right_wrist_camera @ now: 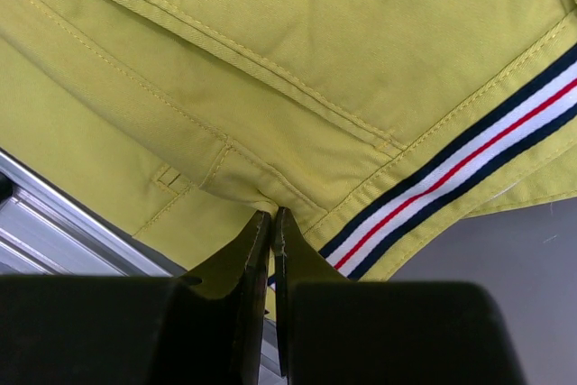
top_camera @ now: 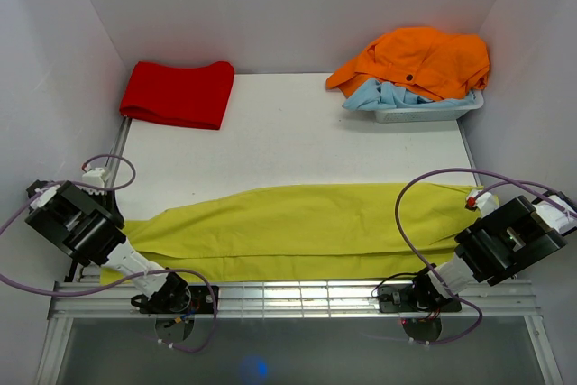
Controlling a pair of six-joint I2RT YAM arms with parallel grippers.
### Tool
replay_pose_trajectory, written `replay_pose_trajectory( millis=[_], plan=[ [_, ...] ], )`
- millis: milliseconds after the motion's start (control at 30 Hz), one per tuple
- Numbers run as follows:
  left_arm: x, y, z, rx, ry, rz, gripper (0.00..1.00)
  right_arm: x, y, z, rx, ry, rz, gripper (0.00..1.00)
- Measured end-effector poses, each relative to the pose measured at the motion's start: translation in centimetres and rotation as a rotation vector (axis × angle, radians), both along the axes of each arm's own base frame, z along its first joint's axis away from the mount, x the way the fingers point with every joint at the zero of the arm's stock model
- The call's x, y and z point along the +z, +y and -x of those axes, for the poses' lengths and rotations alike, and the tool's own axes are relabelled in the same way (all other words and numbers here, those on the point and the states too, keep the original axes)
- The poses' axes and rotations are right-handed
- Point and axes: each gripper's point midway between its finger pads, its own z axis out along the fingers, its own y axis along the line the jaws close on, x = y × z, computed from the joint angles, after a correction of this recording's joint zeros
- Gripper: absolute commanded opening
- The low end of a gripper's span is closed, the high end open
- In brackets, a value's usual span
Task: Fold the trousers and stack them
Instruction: Fold the trousers
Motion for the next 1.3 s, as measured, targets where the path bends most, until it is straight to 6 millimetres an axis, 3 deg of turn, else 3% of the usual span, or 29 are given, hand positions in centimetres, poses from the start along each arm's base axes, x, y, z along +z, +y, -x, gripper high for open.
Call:
replay_pose_trajectory(
  millis=[67, 133, 167, 200, 300, 467, 633, 800, 900, 967, 1133, 1300],
  plan=[
    [0.0, -0.1, 0.0, -0.001, 0.002, 0.003, 0.58, 0.0, 0.0, 0.0, 0.000, 0.001, 0.001, 0.08],
    [0.1, -0.3, 0.2, -0.006, 0.012, 0.016, 0.50, 0.0, -0.1, 0.0, 0.000, 0.002, 0.003, 0.08],
    [0.0, -0.5, 0.3, -0.008, 0.021, 0.029, 0.41, 0.0, -0.1, 0.1, 0.000, 0.004, 0.003, 0.08],
    [0.0, -0.7, 0.4, -0.010, 0.029, 0.042, 0.22, 0.0, -0.1, 0.1, 0.001, 0.005, 0.005, 0.08],
    [-0.2, -1.7, 0.9, -0.019, 0.057, 0.101, 0.00, -0.1, -0.1, 0.1, 0.001, 0.008, 0.008, 0.08],
    [1.0, -1.3, 0.1, 0.002, 0.054, 0.142, 0.00, -0.6, -0.3, 0.2, 0.002, 0.012, 0.022, 0.08],
    [3.9, 0.4, -3.1, 0.072, -0.033, 0.136, 0.00, -1.0, 0.0, 0.4, 0.006, 0.024, 0.010, 0.08],
    [5.0, 1.3, -5.3, 0.126, -0.098, 0.109, 0.01, -1.1, 0.4, 0.4, 0.006, 0.024, -0.005, 0.08],
    [4.9, 1.3, -6.8, 0.118, -0.119, 0.079, 0.27, -1.7, 1.0, 0.2, 0.025, 0.025, -0.007, 0.08],
    [5.0, 0.9, -8.0, 0.107, -0.133, 0.063, 0.29, -2.0, 1.3, -0.1, 0.056, 0.031, 0.013, 0.08],
    [5.0, 0.2, -11.2, 0.087, -0.169, 0.020, 0.37, -2.5, 1.7, -2.2, 0.170, 0.027, 0.095, 0.08],
    [3.4, -0.1, -14.4, 0.105, -0.144, 0.014, 0.38, -2.5, 0.5, -5.8, 0.218, 0.011, 0.142, 0.08]
  ],
)
